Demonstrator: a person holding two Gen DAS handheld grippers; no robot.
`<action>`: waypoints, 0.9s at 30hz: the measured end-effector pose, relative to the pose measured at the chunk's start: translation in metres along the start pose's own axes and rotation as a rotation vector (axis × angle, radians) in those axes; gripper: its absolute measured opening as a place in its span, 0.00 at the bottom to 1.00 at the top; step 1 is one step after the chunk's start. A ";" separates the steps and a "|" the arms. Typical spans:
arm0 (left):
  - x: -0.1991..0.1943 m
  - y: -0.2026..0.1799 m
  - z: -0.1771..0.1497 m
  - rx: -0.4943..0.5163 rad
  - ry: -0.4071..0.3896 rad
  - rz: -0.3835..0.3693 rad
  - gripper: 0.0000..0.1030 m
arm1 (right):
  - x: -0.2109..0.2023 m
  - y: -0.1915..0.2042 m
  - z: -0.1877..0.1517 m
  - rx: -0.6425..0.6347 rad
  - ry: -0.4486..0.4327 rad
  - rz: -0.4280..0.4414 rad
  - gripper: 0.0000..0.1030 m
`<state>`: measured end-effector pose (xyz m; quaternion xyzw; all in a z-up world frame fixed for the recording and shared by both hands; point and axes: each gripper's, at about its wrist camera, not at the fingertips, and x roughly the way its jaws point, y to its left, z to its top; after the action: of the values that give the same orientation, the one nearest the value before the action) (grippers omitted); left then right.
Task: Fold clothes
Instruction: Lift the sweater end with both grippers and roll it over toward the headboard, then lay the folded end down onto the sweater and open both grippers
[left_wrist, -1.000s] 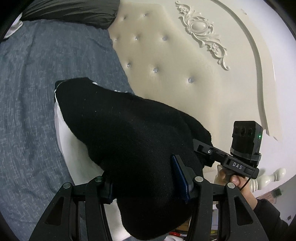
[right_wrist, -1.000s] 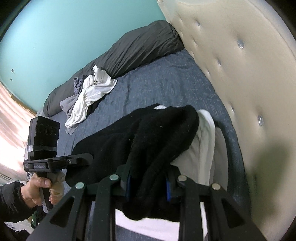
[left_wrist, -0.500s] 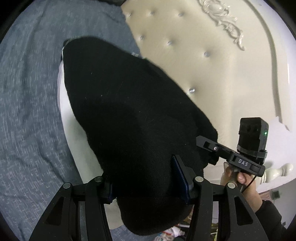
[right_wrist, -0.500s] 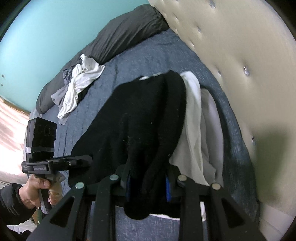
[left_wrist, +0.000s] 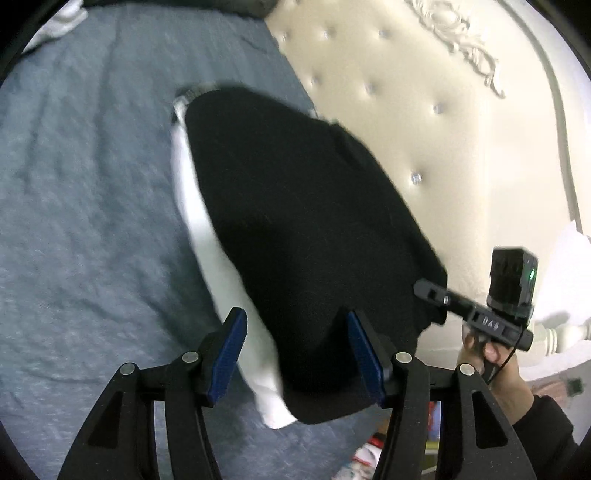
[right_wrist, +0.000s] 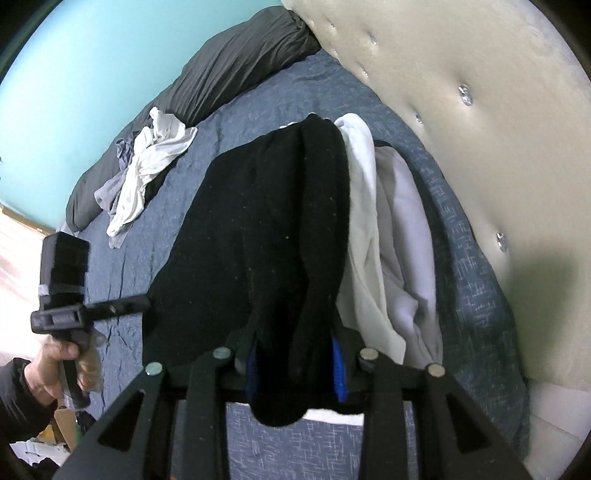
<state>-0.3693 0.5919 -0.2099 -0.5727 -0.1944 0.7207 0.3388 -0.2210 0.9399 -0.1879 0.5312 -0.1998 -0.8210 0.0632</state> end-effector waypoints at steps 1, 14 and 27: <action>-0.006 -0.001 0.001 0.008 -0.021 0.011 0.59 | 0.000 -0.001 -0.001 -0.001 0.002 -0.003 0.29; 0.008 -0.038 0.003 0.211 -0.021 0.055 0.58 | -0.043 0.009 -0.004 -0.012 -0.136 -0.162 0.36; 0.031 -0.059 -0.005 0.323 -0.013 0.134 0.58 | -0.034 0.053 -0.004 -0.205 -0.230 -0.157 0.08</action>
<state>-0.3524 0.6544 -0.1939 -0.5178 -0.0397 0.7672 0.3764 -0.2091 0.9012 -0.1396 0.4383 -0.0788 -0.8949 0.0297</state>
